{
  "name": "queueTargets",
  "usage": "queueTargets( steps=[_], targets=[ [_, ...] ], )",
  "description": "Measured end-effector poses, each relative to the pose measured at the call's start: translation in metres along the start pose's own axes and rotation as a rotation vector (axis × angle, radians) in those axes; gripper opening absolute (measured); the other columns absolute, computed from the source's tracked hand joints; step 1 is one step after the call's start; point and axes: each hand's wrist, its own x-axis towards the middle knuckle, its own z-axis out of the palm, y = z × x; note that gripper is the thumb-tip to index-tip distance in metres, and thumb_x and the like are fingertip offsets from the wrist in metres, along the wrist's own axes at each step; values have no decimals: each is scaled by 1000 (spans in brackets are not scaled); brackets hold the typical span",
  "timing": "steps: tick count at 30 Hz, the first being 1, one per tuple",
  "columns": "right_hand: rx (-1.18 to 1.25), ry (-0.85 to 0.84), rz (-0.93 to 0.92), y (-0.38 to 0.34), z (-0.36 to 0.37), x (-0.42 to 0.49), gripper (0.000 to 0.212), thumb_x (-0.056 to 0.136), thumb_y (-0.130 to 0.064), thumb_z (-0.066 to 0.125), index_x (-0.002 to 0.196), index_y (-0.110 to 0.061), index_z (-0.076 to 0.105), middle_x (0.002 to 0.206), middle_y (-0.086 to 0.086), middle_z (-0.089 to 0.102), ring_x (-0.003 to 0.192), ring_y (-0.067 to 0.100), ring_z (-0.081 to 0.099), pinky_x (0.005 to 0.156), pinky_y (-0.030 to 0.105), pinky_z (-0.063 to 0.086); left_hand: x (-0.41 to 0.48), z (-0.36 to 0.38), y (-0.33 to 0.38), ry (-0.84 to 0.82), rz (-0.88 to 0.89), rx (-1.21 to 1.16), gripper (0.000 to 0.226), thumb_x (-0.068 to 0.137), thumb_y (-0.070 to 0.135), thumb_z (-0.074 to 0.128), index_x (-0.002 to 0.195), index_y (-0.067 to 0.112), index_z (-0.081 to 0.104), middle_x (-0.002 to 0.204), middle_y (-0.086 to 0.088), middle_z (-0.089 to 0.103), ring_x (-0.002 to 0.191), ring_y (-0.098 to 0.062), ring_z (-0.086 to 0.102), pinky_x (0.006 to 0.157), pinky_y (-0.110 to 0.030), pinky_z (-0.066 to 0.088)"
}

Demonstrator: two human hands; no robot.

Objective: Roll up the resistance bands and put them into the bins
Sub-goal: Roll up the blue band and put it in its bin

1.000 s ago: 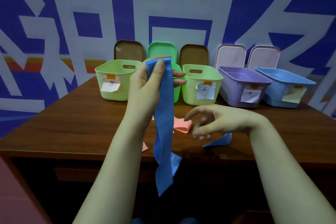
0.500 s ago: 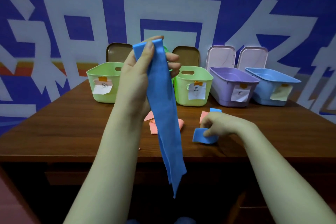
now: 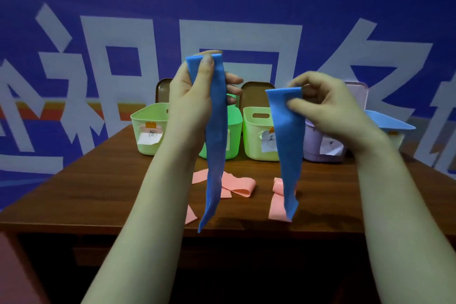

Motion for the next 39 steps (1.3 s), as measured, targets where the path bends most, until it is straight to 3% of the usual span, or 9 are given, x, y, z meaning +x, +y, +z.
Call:
queueTargets(
  steps=[7,11,15,18,22,25,32,36,39],
  targets=[
    [167,-70,-104,-31,1,4,19,87,6,59,87,-13,60,74,-2,69,72,15,64,62,29,53,4,-3,2,-24,-39,97,19,100,31,43,100,17,55,74,-5,68,64,-13,64,60,-24,52],
    [192,-98,-124,-40,10,8,15,86,5,61,89,-9,61,70,-7,68,65,4,62,58,18,49,-1,-1,-2,-46,-62,113,26,101,31,41,109,11,55,76,-7,66,65,-14,63,62,-26,54],
    [307,-184,-115,-42,23,7,18,81,6,66,84,-12,63,70,-5,68,59,7,60,57,19,50,-5,-1,-6,-12,-123,94,23,99,34,44,104,18,61,83,-2,68,76,-14,67,69,-31,56],
    [329,-244,-105,-45,32,4,17,81,4,67,92,-8,61,70,4,66,45,17,51,41,24,40,-6,-3,-5,-41,-164,76,25,97,40,46,100,21,62,87,-6,64,78,-18,63,68,-33,53],
    [306,-285,-132,-50,38,3,12,85,5,63,96,1,61,76,27,64,56,30,61,49,31,53,-7,-4,0,-89,-149,73,35,99,43,39,103,13,56,91,-15,58,81,-26,59,66,-31,51],
    [232,-290,-154,-52,37,4,10,86,-2,64,95,-4,63,75,13,68,55,26,64,49,33,52,-6,-8,1,-118,-140,145,40,98,45,38,109,13,59,97,-16,65,90,-26,64,78,-38,53],
    [115,-157,-235,-57,36,9,8,86,-11,68,89,-18,66,56,-8,60,49,12,52,50,24,42,-10,-7,7,-146,-73,131,27,100,32,43,96,17,65,80,0,68,75,-13,64,63,-27,53],
    [80,-38,-274,-58,44,9,14,81,-9,73,85,-20,65,63,-12,61,55,34,54,53,24,46,-13,-3,9,-156,-127,93,30,99,37,41,95,20,65,74,2,68,71,-12,67,66,-31,57],
    [40,5,-297,-58,46,8,12,80,-11,74,85,-16,64,69,-12,61,47,17,52,49,15,41,-14,-1,10,-151,-167,65,33,99,40,38,97,18,63,68,-1,68,65,-12,67,60,-24,55]
  ],
)
